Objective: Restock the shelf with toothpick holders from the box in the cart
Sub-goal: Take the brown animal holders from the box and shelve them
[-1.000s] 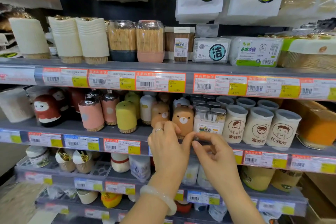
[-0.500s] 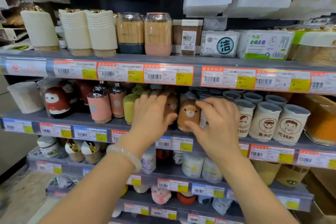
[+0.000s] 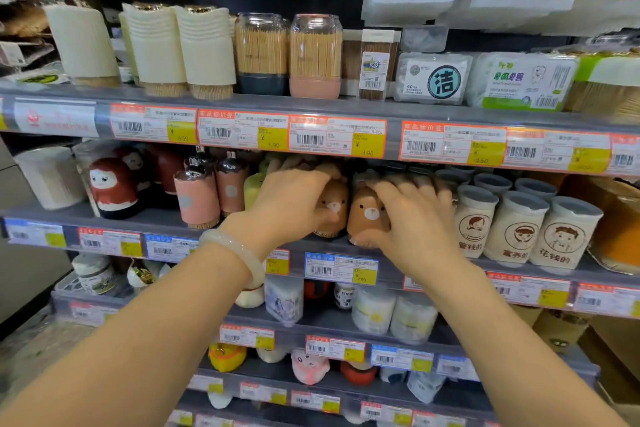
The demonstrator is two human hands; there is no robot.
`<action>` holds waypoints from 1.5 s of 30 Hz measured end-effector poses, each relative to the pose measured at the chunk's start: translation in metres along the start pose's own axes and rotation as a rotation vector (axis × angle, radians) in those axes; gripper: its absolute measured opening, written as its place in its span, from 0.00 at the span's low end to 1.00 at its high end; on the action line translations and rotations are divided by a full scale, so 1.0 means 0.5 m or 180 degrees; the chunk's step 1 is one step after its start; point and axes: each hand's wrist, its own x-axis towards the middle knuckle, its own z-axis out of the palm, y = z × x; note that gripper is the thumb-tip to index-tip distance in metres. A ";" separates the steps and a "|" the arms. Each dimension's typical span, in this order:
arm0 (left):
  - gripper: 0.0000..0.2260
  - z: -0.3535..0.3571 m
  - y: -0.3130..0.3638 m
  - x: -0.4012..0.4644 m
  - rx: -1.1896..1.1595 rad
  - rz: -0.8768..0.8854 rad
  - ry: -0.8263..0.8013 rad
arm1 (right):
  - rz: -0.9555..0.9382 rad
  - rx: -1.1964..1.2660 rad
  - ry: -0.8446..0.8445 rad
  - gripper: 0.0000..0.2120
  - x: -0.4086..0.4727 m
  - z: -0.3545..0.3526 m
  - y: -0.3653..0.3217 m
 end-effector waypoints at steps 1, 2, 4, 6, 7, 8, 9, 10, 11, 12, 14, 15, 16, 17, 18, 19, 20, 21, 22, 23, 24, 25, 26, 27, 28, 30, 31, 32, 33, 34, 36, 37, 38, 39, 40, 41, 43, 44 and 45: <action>0.22 -0.005 -0.005 0.001 -0.0092 0.0007 -0.0025 | -0.0001 0.0020 -0.0003 0.32 0.001 -0.002 -0.001; 0.22 -0.010 -0.008 0.001 -0.0155 0.0018 -0.0054 | -0.0026 0.0018 -0.0016 0.32 0.002 -0.003 -0.002; 0.22 -0.017 -0.017 0.001 -0.0235 0.0058 -0.0142 | -0.0102 0.0060 0.0015 0.31 0.007 -0.002 -0.005; 0.24 -0.020 -0.025 0.000 -0.0414 0.0060 -0.0276 | -0.0158 0.0205 0.0070 0.29 0.011 -0.003 -0.007; 0.25 -0.021 -0.030 -0.001 -0.0531 0.0050 -0.0342 | -0.0186 0.0291 0.0048 0.28 0.012 -0.003 -0.007; 0.26 -0.022 -0.034 -0.001 -0.0618 0.0053 -0.0388 | -0.0219 0.0380 0.0007 0.28 0.012 -0.005 -0.007; 0.26 -0.022 -0.039 -0.001 -0.0643 0.0065 -0.0428 | -0.0253 0.0452 -0.0026 0.27 0.011 -0.007 -0.005; 0.26 -0.021 -0.041 -0.002 -0.0619 0.0075 -0.0465 | -0.0284 0.0488 -0.0052 0.27 0.010 -0.009 -0.002; 0.25 -0.021 -0.044 -0.003 -0.0578 0.0077 -0.0505 | -0.0308 0.0489 -0.0090 0.27 0.010 -0.012 0.001; 0.25 -0.021 -0.045 -0.003 -0.0555 0.0079 -0.0531 | -0.0319 0.0482 -0.0150 0.28 0.011 -0.015 0.003; 0.25 -0.020 -0.047 -0.002 -0.0557 0.0069 -0.0564 | -0.0315 0.0486 -0.0301 0.29 0.014 -0.020 0.003; 0.25 -0.020 -0.046 -0.003 -0.0560 0.0064 -0.0572 | -0.0316 0.0471 -0.0356 0.29 0.017 -0.021 0.003; 0.25 -0.020 -0.045 -0.003 -0.0564 0.0072 -0.0565 | -0.0301 0.0421 -0.0391 0.29 0.019 -0.021 0.002; 0.26 -0.020 -0.043 -0.004 -0.0571 0.0086 -0.0554 | -0.0253 0.0328 -0.0423 0.29 0.020 -0.022 0.002; 0.26 -0.020 -0.040 -0.005 -0.0579 0.0099 -0.0536 | -0.0173 0.0210 -0.0460 0.28 0.020 -0.023 0.001; 0.26 -0.021 -0.038 -0.006 -0.0589 0.0102 -0.0516 | -0.0084 0.0091 -0.0493 0.29 0.020 -0.023 0.000; 0.26 -0.022 -0.035 -0.006 -0.0603 0.0104 -0.0497 | -0.0015 -0.0008 -0.0514 0.29 0.019 -0.022 0.000; 0.26 -0.023 -0.033 -0.006 -0.0622 0.0107 -0.0504 | 0.0029 -0.0071 -0.0526 0.29 0.017 -0.022 0.000; 0.26 -0.024 -0.032 -0.006 -0.0647 0.0119 -0.0522 | 0.0060 -0.0092 -0.0530 0.29 0.017 -0.022 0.001; 0.25 -0.023 -0.033 -0.006 -0.0677 0.0132 -0.0548 | 0.0095 -0.0076 -0.0538 0.30 0.016 -0.023 0.001; 0.25 -0.023 -0.034 -0.006 -0.0708 0.0145 -0.0568 | 0.0130 -0.0049 -0.0564 0.30 0.017 -0.024 0.002; 0.25 -0.023 -0.035 -0.006 -0.0731 0.0149 -0.0575 | 0.0141 -0.0039 -0.0600 0.31 0.017 -0.025 0.002; 0.25 -0.022 -0.037 -0.007 -0.0748 0.0151 -0.0561 | 0.0129 -0.0046 -0.0631 0.32 0.016 -0.025 0.003; 0.25 -0.022 -0.039 -0.008 -0.0765 0.0151 -0.0539 | 0.0108 -0.0055 -0.0651 0.33 0.014 -0.024 0.003; 0.25 -0.022 -0.039 -0.009 -0.0784 0.0152 -0.0515 | 0.0098 -0.0051 -0.0654 0.33 0.013 -0.024 0.002; 0.24 -0.022 -0.038 -0.013 -0.0812 0.0143 -0.0467 | 0.0105 -0.0009 -0.0626 0.32 0.011 -0.024 0.001; 0.24 -0.021 -0.037 -0.015 -0.0808 0.0130 -0.0452 | 0.0115 0.0009 -0.0604 0.31 0.010 -0.025 0.000; 0.25 -0.020 -0.036 -0.016 -0.0787 0.0115 -0.0440 | 0.0122 0.0018 -0.0585 0.30 0.011 -0.026 0.000; 0.25 -0.018 -0.036 -0.017 -0.0745 0.0100 -0.0432 | 0.0115 0.0013 -0.0574 0.29 0.012 -0.028 -0.001; 0.26 -0.016 -0.036 -0.017 -0.0691 0.0085 -0.0424 | 0.0091 -0.0001 -0.0581 0.28 0.013 -0.030 -0.002; 0.29 -0.013 -0.035 -0.020 -0.0568 0.0040 -0.0419 | 0.0023 -0.0032 -0.0622 0.28 0.015 -0.032 -0.006; 0.31 -0.012 -0.035 -0.021 -0.0508 0.0020 -0.0416 | 0.0003 -0.0032 -0.0643 0.29 0.015 -0.033 -0.007; 0.32 -0.012 -0.034 -0.023 -0.0463 0.0009 -0.0400 | -0.0007 -0.0004 -0.0648 0.30 0.015 -0.033 -0.007; 0.33 -0.013 -0.034 -0.025 -0.0444 0.0004 -0.0373 | -0.0006 0.0050 -0.0628 0.30 0.014 -0.035 -0.006; 0.34 -0.015 -0.034 -0.027 -0.0450 0.0002 -0.0333 | 0.0021 0.0129 -0.0590 0.30 0.013 -0.037 -0.004; 0.33 -0.018 -0.035 -0.029 -0.0471 -0.0001 -0.0287 | 0.0074 0.0213 -0.0551 0.31 0.010 -0.040 -0.001; 0.32 -0.020 -0.039 -0.033 -0.0528 -0.0008 -0.0196 | 0.0193 0.0368 -0.0452 0.32 0.001 -0.046 0.009; 0.31 -0.021 -0.040 -0.036 -0.0567 -0.0013 -0.0147 | 0.0230 0.0427 -0.0376 0.31 -0.004 -0.047 0.013; 0.29 -0.021 -0.039 -0.038 -0.0611 -0.0023 -0.0098 | 0.0254 0.0466 -0.0304 0.30 -0.008 -0.048 0.017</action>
